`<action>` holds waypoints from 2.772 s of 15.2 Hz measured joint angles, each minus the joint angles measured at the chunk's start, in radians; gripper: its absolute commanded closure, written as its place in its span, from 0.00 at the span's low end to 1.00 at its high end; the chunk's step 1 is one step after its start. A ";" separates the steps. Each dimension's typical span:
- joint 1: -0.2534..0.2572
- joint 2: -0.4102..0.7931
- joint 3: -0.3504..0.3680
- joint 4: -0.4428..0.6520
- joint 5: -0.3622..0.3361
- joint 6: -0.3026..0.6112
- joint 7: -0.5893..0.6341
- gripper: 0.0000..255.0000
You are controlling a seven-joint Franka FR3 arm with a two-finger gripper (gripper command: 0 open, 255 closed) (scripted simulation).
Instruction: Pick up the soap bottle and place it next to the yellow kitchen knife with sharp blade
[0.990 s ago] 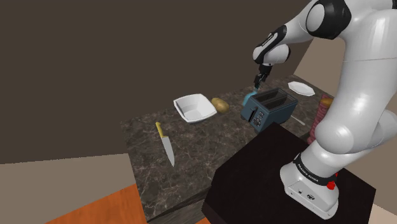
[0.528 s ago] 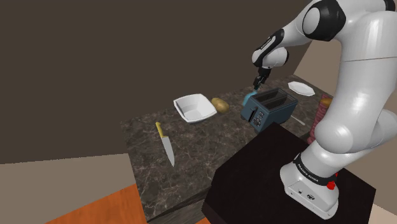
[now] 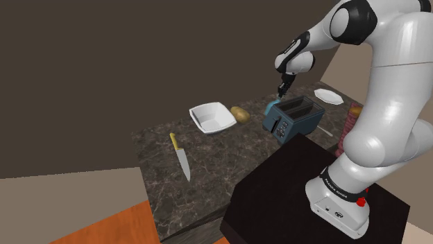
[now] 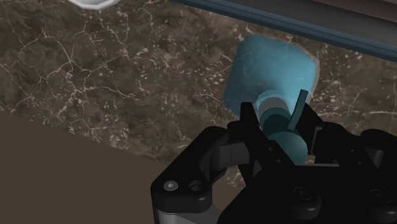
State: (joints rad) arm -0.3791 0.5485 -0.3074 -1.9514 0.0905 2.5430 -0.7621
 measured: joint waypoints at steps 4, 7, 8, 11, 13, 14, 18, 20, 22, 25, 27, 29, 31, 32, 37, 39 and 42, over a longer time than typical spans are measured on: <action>0.000 0.000 0.000 0.000 0.000 0.000 0.000 1.00; 0.004 -0.012 -0.004 -0.002 -0.004 -0.011 0.003 1.00; 0.005 -0.023 -0.007 -0.005 -0.007 -0.019 0.002 1.00; 0.011 -0.048 -0.014 0.000 -0.016 -0.047 0.006 1.00; 0.015 -0.070 -0.019 -0.001 -0.023 -0.068 0.009 1.00; 0.017 -0.078 -0.022 -0.001 -0.026 -0.076 0.010 1.00; 0.024 -0.115 -0.031 0.008 -0.040 -0.120 0.016 1.00; 0.029 -0.135 -0.036 0.007 -0.047 -0.140 0.018 1.00; 0.032 -0.152 -0.040 0.014 -0.054 -0.162 0.021 1.00; 0.035 -0.177 -0.045 0.022 -0.062 -0.194 0.023 1.00; 0.038 -0.191 -0.048 0.029 -0.068 -0.215 0.026 1.00; 0.040 -0.204 -0.050 0.039 -0.073 -0.237 0.028 1.00; 0.041 -0.217 -0.053 0.051 -0.078 -0.262 0.028 1.00; 0.042 -0.227 -0.055 0.050 -0.081 -0.271 0.028 1.00; 0.048 -0.264 -0.060 0.075 -0.095 -0.330 0.033 1.00; 0.050 -0.272 -0.061 0.090 -0.099 -0.353 0.035 1.00; 0.053 -0.284 -0.062 0.116 -0.103 -0.391 0.037 1.00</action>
State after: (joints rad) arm -0.3265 0.2642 -0.3696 -1.8352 -0.0126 2.1521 -0.7250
